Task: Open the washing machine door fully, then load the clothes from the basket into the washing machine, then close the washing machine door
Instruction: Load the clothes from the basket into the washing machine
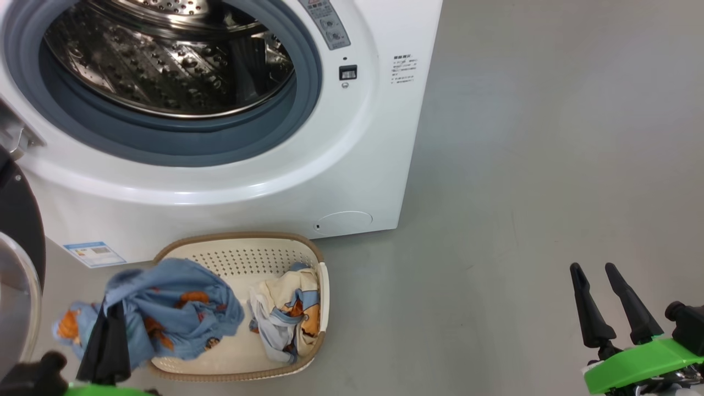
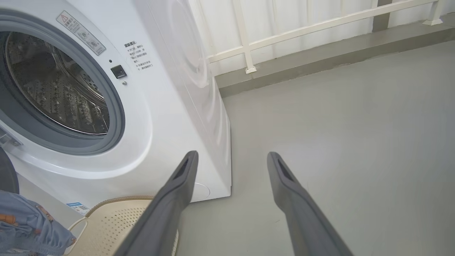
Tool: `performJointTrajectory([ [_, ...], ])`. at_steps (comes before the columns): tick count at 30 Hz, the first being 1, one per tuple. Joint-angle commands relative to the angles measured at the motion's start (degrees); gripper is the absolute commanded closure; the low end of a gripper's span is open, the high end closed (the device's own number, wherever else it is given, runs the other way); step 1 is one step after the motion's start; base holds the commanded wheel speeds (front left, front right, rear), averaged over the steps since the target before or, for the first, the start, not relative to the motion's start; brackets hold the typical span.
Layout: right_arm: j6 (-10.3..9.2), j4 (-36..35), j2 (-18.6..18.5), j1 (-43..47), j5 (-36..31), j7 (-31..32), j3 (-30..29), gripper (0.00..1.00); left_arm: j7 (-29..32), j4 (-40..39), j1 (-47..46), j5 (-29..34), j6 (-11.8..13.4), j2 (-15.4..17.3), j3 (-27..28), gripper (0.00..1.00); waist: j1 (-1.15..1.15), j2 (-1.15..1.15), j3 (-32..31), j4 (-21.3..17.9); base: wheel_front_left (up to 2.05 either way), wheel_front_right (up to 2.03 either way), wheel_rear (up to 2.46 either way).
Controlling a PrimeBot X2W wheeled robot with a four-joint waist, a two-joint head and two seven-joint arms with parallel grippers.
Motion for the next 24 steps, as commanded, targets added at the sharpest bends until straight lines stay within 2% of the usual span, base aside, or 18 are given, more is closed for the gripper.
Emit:
performJointTrajectory([
  [1,0.09,-1.5,-1.1,0.7,0.2,-0.3,0.6,0.0,-0.8,-2.7,0.3,0.5,-0.2,0.6,2.5,1.0,0.0,0.0,-0.1,-0.1,0.0,0.0,0.0],
  [7,0.09,-1.8,-1.0,1.2,0.2,-0.3,-0.2,0.0,-0.8,-6.9,3.6,0.9,-0.2,-1.3,3.5,1.0,0.0,0.0,0.2,-0.5,0.0,0.0,0.0],
  [13,0.09,-2.0,-0.8,0.9,0.1,-0.3,-0.7,0.0,-0.8,-7.8,3.4,0.8,-0.2,-1.9,3.7,1.0,0.0,0.0,1.0,-0.7,0.0,0.0,0.0],
  [18,0.09,-2.5,-0.3,0.1,-0.1,-0.3,-0.9,0.0,-0.8,-7.6,0.5,0.2,-0.2,-1.8,3.1,1.0,0.0,0.0,2.8,-0.7,0.0,0.0,0.0],
  [24,0.09,-2.8,0.6,-1.7,-0.2,-0.3,-0.5,0.0,-0.8,-7.3,-7.4,-0.5,-0.2,-0.5,2.4,1.0,0.0,0.0,6.1,-1.2,0.0,0.0,0.0],
])
